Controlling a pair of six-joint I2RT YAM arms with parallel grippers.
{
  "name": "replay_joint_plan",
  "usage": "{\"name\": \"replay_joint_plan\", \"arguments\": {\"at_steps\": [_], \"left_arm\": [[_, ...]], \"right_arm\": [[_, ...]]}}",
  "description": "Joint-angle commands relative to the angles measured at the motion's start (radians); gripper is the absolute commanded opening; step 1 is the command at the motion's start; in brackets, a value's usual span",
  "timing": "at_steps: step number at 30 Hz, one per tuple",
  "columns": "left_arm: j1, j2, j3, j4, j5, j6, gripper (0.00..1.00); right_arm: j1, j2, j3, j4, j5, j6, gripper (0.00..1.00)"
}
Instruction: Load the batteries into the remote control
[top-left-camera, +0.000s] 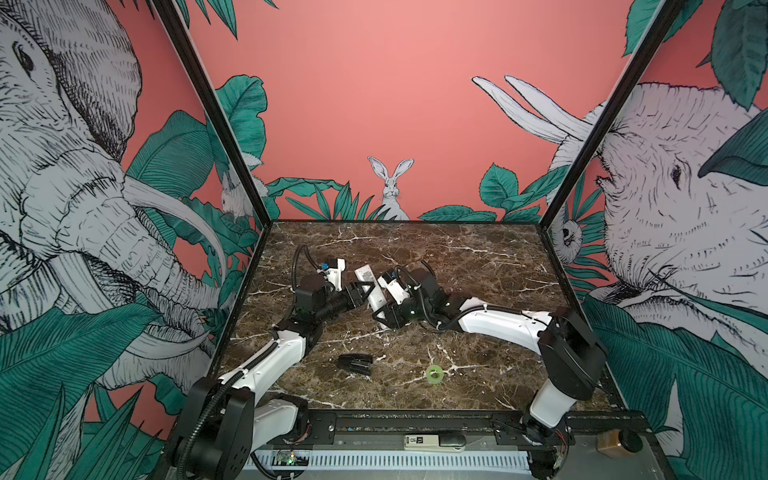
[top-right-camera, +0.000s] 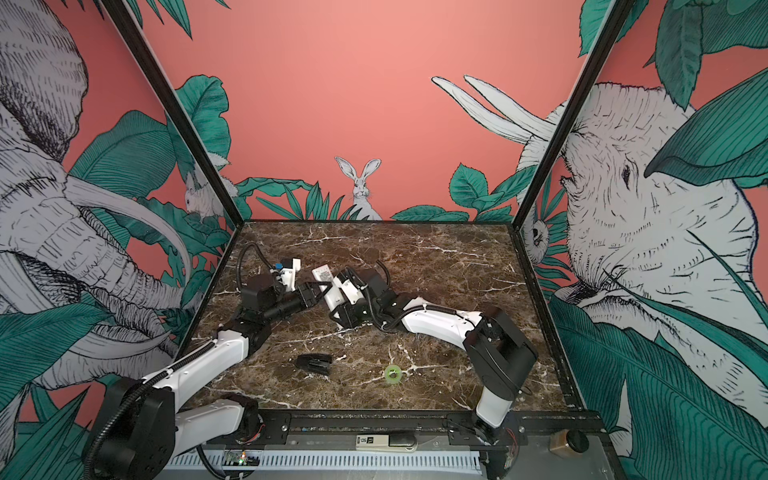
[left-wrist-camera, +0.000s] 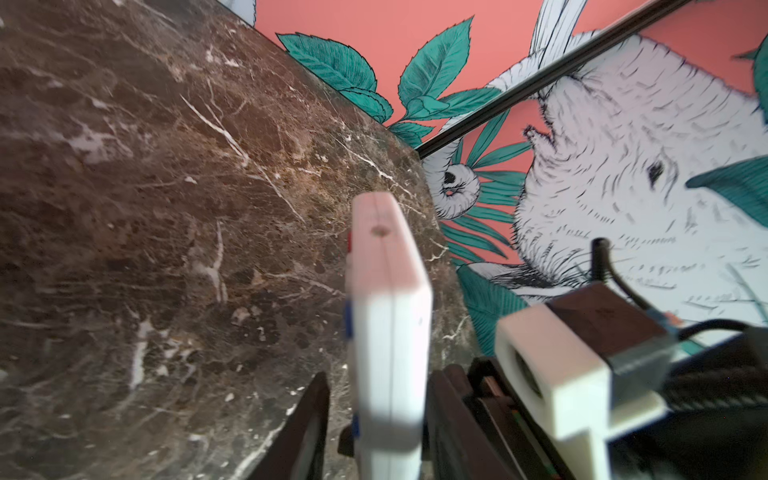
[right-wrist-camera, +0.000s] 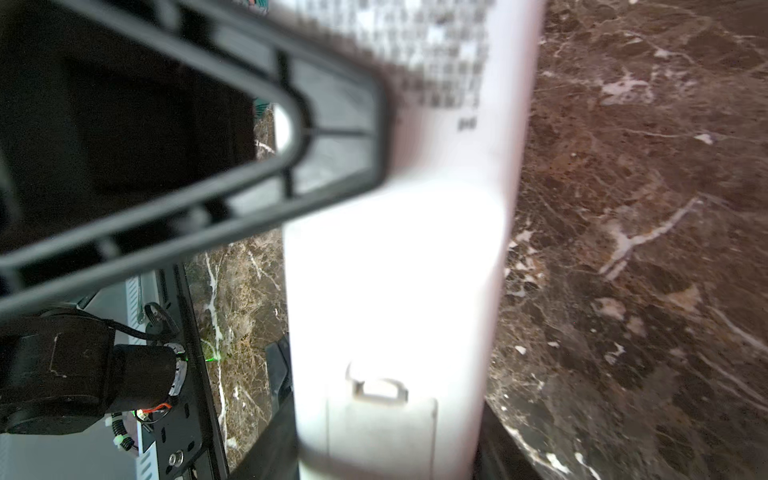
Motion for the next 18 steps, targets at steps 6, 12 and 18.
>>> {"name": "replay_joint_plan", "arguments": {"at_steps": [6,12,18], "left_arm": [[-0.003,-0.067,0.031,0.022,0.131,0.064,0.67],[-0.013,-0.090,0.049,0.160,0.244,0.035,0.85],[-0.080,-0.143,0.103,0.168,0.289,0.107,0.98]], "right_arm": [[-0.099,-0.173,-0.036,-0.028,-0.031,-0.081,0.13],[-0.157,-0.304,-0.091,0.104,-0.200,-0.044,0.14],[-0.166,-0.318,-0.153,0.513,-0.409,0.182,0.16]]}}
